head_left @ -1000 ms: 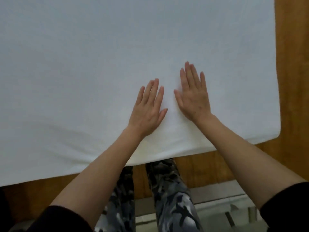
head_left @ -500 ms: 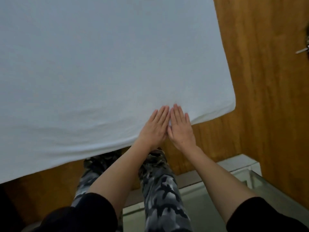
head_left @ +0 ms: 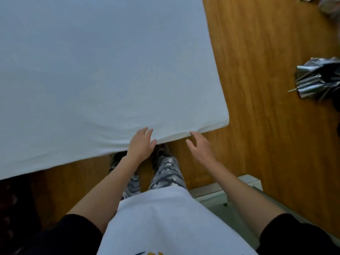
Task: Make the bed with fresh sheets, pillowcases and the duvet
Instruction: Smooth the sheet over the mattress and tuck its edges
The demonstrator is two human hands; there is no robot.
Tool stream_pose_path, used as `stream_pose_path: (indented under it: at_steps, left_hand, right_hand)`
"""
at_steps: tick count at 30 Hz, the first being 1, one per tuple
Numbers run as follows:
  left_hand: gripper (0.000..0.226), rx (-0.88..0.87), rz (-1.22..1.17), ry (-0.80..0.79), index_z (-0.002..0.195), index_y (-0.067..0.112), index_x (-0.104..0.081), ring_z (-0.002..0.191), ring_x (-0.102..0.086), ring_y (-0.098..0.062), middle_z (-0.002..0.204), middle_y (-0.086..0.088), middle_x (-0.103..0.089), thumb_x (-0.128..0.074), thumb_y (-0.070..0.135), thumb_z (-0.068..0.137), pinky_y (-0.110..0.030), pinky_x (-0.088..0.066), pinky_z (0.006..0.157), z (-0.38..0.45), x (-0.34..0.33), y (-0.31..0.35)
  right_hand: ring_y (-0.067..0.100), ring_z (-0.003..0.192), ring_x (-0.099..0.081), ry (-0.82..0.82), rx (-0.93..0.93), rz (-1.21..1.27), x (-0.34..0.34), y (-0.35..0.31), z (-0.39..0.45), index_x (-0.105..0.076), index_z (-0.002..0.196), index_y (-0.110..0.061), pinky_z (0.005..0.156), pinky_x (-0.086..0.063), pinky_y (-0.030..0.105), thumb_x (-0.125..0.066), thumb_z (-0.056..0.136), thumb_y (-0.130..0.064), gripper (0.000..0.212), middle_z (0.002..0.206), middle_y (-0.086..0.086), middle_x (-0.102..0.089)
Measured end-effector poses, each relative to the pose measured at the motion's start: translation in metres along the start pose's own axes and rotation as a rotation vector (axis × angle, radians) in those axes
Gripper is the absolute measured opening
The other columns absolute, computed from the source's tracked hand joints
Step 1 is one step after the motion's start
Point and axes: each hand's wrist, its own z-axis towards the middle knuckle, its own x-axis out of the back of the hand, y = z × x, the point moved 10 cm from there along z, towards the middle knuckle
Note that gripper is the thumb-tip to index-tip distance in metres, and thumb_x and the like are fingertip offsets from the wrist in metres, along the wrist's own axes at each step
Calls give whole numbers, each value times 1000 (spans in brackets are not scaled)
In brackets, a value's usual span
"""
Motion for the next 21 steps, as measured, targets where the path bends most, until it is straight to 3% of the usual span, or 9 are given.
stream_pose_path:
  at_steps: [6, 9, 12, 17, 21]
  left_hand:
    - [39, 192, -530, 305, 135, 14, -51, 129, -45, -18, 137, -2, -53, -50, 28, 98, -32, -34, 106, -124, 80, -89]
    - [32, 231, -815, 460, 129, 18, -56, 114, -56, -9, 122, 7, -62, -52, 25, 98, -29, -45, 99, -194, 113, -139]
    - [26, 240, -988, 648, 124, 22, -57, 106, -58, 0, 112, 13, -64, -52, 21, 98, -14, -46, 87, -269, 139, -193]
    - [30, 297, -1103, 775, 127, 19, -56, 106, -58, 0, 114, 11, -63, -51, 20, 98, -6, -45, 83, -374, 137, -298]
    - [28, 402, -1169, 858, 125, 17, -58, 101, -56, 10, 109, 13, -63, -51, 17, 98, -3, -43, 81, -448, 125, -394]
  right_hand:
    - [12, 106, -58, -4, 112, 121, -1, -101, -61, -52, 131, -18, 94, -49, 36, -53, 96, -29, 37, 120, -3, -62]
    - [7, 101, -59, -30, 227, 176, -12, -175, -90, -57, 124, -19, 86, -49, 21, -52, 97, -23, 28, 111, -6, -64]
    - [2, 97, -60, -32, 359, 206, -37, -261, -123, -59, 119, -20, 79, -45, 8, -54, 96, -19, 24, 106, -7, -66]
    - [8, 97, -64, -69, 509, 271, -133, -384, -180, -61, 114, -21, 85, -48, 21, -57, 95, -15, 21, 105, -4, -69]
    - [5, 100, -63, -241, 543, 231, -255, -448, -233, -61, 112, -22, 83, -46, 13, -56, 95, -15, 19, 105, -7, -68]
